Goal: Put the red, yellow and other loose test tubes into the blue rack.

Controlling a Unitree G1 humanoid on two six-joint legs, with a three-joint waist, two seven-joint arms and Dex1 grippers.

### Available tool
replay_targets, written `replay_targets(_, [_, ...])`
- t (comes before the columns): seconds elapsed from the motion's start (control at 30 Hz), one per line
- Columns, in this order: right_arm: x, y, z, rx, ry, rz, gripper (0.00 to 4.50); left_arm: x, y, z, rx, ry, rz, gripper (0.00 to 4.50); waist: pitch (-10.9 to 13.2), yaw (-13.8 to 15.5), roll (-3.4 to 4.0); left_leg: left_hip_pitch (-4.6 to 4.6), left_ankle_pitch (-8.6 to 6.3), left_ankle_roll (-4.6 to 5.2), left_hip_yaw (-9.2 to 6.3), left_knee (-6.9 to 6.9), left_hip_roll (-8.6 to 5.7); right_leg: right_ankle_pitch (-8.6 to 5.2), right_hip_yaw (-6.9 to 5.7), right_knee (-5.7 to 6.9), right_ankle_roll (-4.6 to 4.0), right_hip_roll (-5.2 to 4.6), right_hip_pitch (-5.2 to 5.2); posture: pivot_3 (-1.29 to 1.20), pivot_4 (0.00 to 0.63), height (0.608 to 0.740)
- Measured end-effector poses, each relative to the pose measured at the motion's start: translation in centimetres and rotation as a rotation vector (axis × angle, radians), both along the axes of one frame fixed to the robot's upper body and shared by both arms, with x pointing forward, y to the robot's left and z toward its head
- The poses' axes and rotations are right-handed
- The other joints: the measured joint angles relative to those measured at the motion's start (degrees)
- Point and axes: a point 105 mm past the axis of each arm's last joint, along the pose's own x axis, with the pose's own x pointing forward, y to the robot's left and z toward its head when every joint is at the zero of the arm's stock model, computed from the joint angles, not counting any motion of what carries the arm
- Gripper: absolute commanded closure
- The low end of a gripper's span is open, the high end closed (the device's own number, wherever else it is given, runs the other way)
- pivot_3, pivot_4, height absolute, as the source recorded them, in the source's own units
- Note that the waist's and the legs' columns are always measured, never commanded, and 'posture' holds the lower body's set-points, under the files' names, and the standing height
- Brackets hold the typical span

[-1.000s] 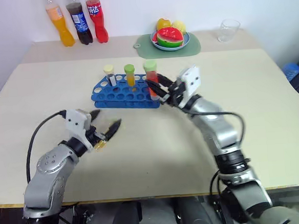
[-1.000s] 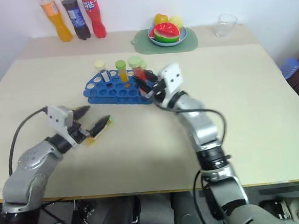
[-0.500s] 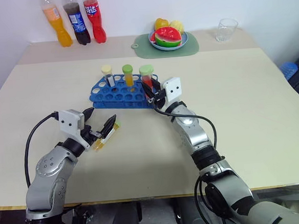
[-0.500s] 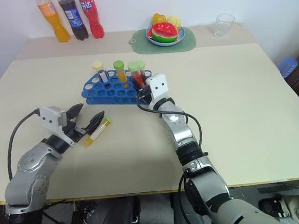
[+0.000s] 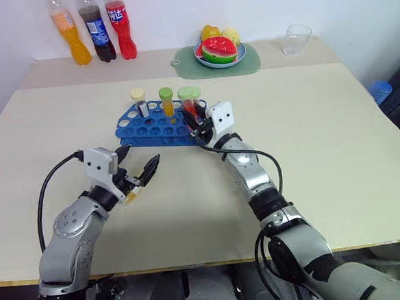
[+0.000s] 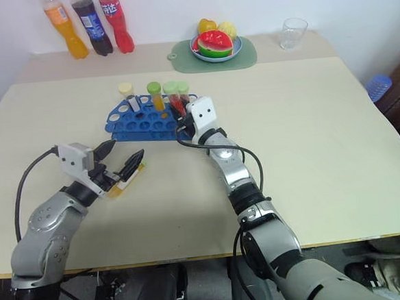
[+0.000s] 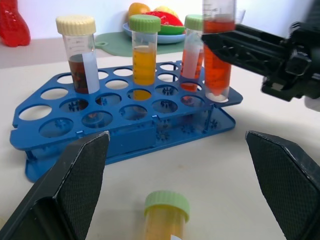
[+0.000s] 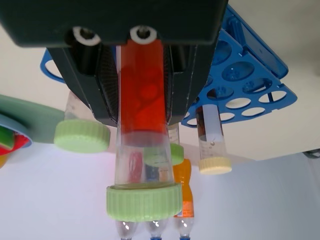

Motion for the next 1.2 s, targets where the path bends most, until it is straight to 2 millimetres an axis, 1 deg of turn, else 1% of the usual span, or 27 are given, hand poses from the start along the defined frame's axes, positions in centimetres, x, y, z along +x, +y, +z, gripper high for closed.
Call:
replay_targets(0.1, [0.1, 0.0, -0.7, -0.002, 0.025, 0.000, 3.74, 0.0, -0.1, -0.1, 0.000, 0.007, -0.001, 0.00, 0.00, -0.02, 0.00, 0.00, 0.00, 0.00, 0.00, 0.00, 0.00, 0.00, 0.00, 0.00, 0.00, 0.00, 0.00, 0.00, 0.150, 0.734])
replay_targets(0.27, [0.1, 0.0, -0.8, 0.002, 0.029, 0.005, 3.74, 0.1, -0.2, 0.0, -0.002, 0.005, -0.004, 0.00, 0.00, -0.12, 0.00, 0.01, 0.00, 0.00, -0.01, 0.00, 0.00, 0.00, 0.00, 0.01, 0.00, 0.00, 0.00, 0.00, 0.150, 0.734])
replay_targets(0.33, [0.1, 0.1, -0.8, 0.003, 0.031, 0.014, 2.70, 0.1, -0.2, 0.0, -0.003, 0.006, -0.004, 0.00, 0.00, -0.11, 0.00, 0.01, 0.00, 0.00, -0.01, 0.00, 0.01, 0.00, 0.00, 0.01, 0.00, 0.00, 0.00, 0.00, 0.150, 0.734])
replay_targets(0.37, [0.0, 0.1, -0.8, 0.004, 0.033, 0.018, 2.30, 0.1, -0.2, 0.0, -0.004, 0.006, -0.002, 0.00, 0.00, -0.11, 0.00, 0.01, 0.00, 0.00, -0.02, 0.00, 0.00, 0.00, 0.00, 0.00, 0.00, 0.00, 0.00, 0.00, 0.150, 0.734])
replay_targets(0.47, [-0.1, -0.1, -1.0, 0.012, 0.035, 0.019, 0.87, 0.4, -0.1, 0.1, -0.006, 0.012, 0.015, 0.00, 0.01, -0.06, 0.01, -0.01, 0.00, 0.00, -0.05, -0.02, 0.00, 0.00, 0.00, 0.00, 0.00, 0.00, 0.00, 0.00, 0.150, 0.734])
replay_targets(0.53, [-0.4, -0.3, -0.4, 0.029, 0.011, 0.020, 0.87, 0.8, 0.1, 0.4, 0.000, 0.021, 0.033, 0.00, 0.01, 0.05, 0.02, -0.03, 0.00, 0.00, -0.17, -0.01, 0.00, 0.00, -0.01, 0.00, 0.00, 0.00, 0.00, 0.00, 0.150, 0.734])
replay_targets(0.63, [-0.9, -0.7, 1.6, 0.048, -0.064, 0.030, 0.87, 1.0, -0.1, 1.5, 0.020, 0.029, 0.022, 0.00, 0.01, 0.04, 0.02, -0.04, 0.00, 0.00, -0.25, -0.01, -0.02, 0.00, -0.01, -0.02, 0.00, -0.02, 0.00, 0.00, 0.150, 0.734])
replay_targets(0.7, [-1.2, -1.1, 2.7, 0.049, -0.106, 0.030, 0.87, 0.8, -0.4, 2.2, 0.072, 0.051, -0.012, 0.00, 0.01, 0.03, 0.01, -0.06, 0.00, 0.00, -0.30, -0.02, -0.01, 0.00, -0.03, -0.03, 0.00, 0.00, 0.00, 0.00, 0.150, 0.734])
replay_targets(0.8, [-1.8, -2.8, 3.6, 0.013, -0.151, 0.029, 0.87, 0.9, 0.1, 3.7, 0.236, 0.104, -0.014, 0.00, 0.04, 0.13, 0.03, -0.06, 0.00, -0.01, -0.35, -0.04, -0.03, 0.00, -0.06, -0.03, 0.00, 0.01, 0.01, 0.00, 0.150, 0.734])
replay_targets(0.83, [-1.9, -3.5, 3.8, -0.004, -0.155, 0.029, 0.87, 1.2, 0.3, 4.3, 0.266, 0.131, -0.005, 0.00, 0.05, 0.19, 0.04, -0.05, 0.00, -0.01, -0.36, -0.04, -0.07, 0.00, -0.07, -0.02, 0.01, -0.01, 0.04, 0.00, 0.150, 0.734])
replay_targets(0.9, [-2.4, -4.3, 4.0, -0.039, -0.160, 0.052, 0.87, 1.6, 0.6, 4.9, 0.310, 0.221, 0.000, 0.00, 0.07, 0.03, 0.06, -0.02, 0.00, 0.00, -0.36, -0.04, -0.06, -0.01, -0.06, -0.02, 0.01, 0.02, 0.05, 0.00, 0.150, 0.734])
replay_targets(1.03, [-3.2, -5.4, 4.5, -0.099, -0.157, 0.103, 0.87, 1.7, 1.0, 4.6, 0.331, 0.411, 0.002, 0.00, 0.09, -0.47, 0.08, 0.00, 0.00, 0.00, -0.36, -0.10, -0.04, -0.01, -0.03, -0.04, 0.01, 0.09, 0.04, 0.00, 0.150, 0.734])
replay_targets(1.07, [-3.5, -5.6, 4.4, -0.110, -0.146, 0.125, 0.87, 1.7, 0.8, 4.4, 0.335, 0.456, -0.011, 0.00, 0.10, -0.65, 0.07, 0.00, 0.00, -0.01, -0.37, -0.12, -0.03, -0.02, -0.03, -0.02, 0.00, 0.10, 0.03, 0.00, 0.150, 0.734])
replay_targets(1.1, [-4.2, -5.9, 4.2, -0.152, -0.128, 0.177, 0.87, 1.8, 0.5, 3.9, 0.362, 0.535, -0.038, 0.00, 0.14, -0.39, 0.03, -0.05, 0.03, -0.05, -0.38, -0.11, -0.04, -0.03, -0.10, -0.03, -0.01, 0.11, 0.03, 0.00, 0.150, 0.734])
replay_targets(1.13, [-5.3, -5.9, 3.8, -0.211, -0.103, 0.261, 0.87, 1.8, 0.6, 3.5, 0.410, 0.628, -0.055, 0.00, 0.24, 0.00, -0.02, -0.09, 0.03, -0.05, -0.38, -0.05, -0.04, -0.03, -0.13, -0.01, -0.01, 0.13, 0.03, 0.00, 0.150, 0.734])
replay_targets(1.2, [-6.9, -6.0, 3.4, -0.271, -0.065, 0.377, 0.87, 1.7, 1.4, 3.0, 0.473, 0.737, -0.037, 0.00, 0.28, 0.00, 0.01, -0.04, 0.02, -0.03, -0.42, -0.09, -0.04, -0.03, -0.08, -0.04, -0.01, 0.12, 0.03, 0.00, 0.150, 0.734])
